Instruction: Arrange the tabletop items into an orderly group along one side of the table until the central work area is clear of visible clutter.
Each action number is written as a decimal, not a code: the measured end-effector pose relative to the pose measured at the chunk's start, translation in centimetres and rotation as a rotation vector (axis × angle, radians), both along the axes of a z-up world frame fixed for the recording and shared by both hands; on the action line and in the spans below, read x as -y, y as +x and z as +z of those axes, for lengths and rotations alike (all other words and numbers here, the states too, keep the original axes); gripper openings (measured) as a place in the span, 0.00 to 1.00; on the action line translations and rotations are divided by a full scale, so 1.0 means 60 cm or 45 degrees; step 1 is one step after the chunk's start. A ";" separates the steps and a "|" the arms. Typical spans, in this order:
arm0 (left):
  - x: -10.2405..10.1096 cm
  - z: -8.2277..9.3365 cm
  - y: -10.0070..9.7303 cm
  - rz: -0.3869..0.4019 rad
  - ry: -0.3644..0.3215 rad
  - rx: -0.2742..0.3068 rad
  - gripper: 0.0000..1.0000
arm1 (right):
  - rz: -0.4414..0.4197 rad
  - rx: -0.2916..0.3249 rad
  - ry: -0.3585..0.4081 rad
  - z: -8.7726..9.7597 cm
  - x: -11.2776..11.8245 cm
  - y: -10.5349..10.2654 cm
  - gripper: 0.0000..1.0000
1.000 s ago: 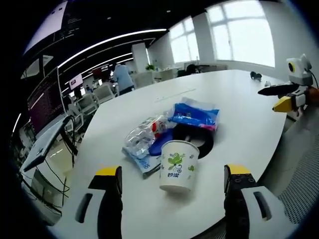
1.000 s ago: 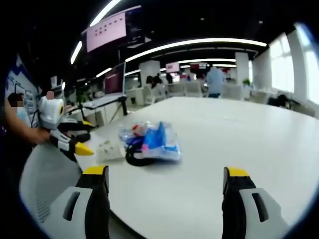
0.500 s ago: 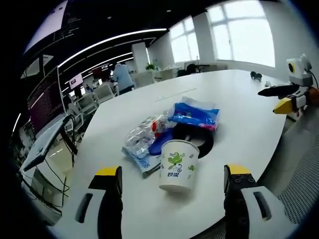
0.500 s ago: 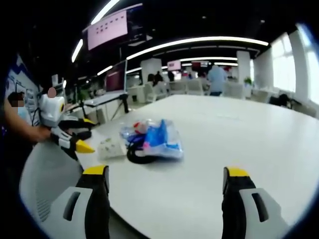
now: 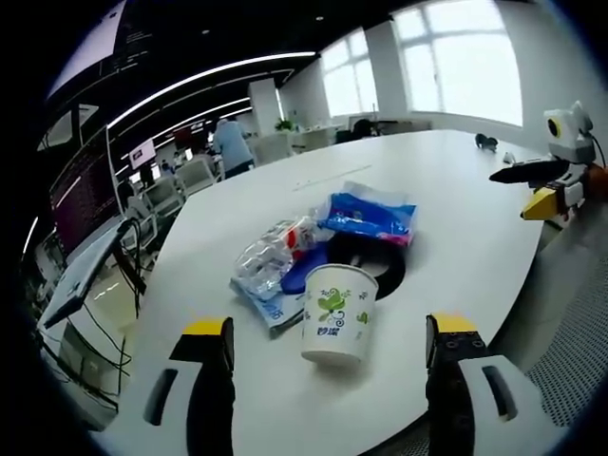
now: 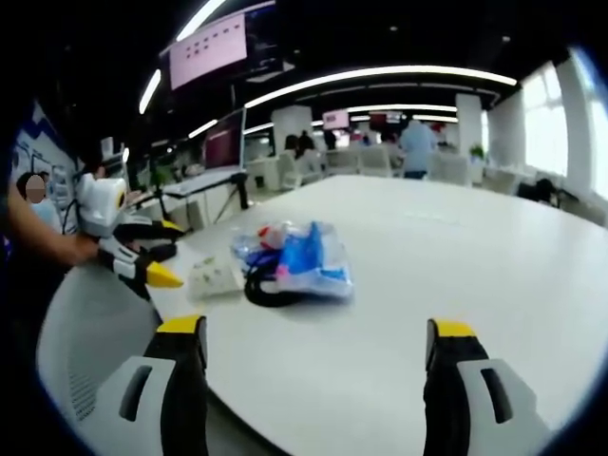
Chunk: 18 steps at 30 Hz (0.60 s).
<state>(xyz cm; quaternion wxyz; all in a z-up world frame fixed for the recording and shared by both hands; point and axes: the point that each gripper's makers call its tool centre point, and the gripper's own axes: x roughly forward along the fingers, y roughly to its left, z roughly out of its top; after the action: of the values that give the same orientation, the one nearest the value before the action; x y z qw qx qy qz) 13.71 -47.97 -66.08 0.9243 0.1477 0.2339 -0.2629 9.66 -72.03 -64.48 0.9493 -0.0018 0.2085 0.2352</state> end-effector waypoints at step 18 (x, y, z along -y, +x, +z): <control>-0.017 -0.009 0.007 0.051 -0.039 -0.070 0.88 | 0.069 -0.030 -0.041 -0.007 -0.011 -0.005 0.98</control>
<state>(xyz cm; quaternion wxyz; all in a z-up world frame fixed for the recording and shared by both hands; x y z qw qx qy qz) 14.12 -46.94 -66.59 0.9248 0.1216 0.2580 -0.2519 9.36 -71.35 -64.93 0.9399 -0.0201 0.2235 0.2574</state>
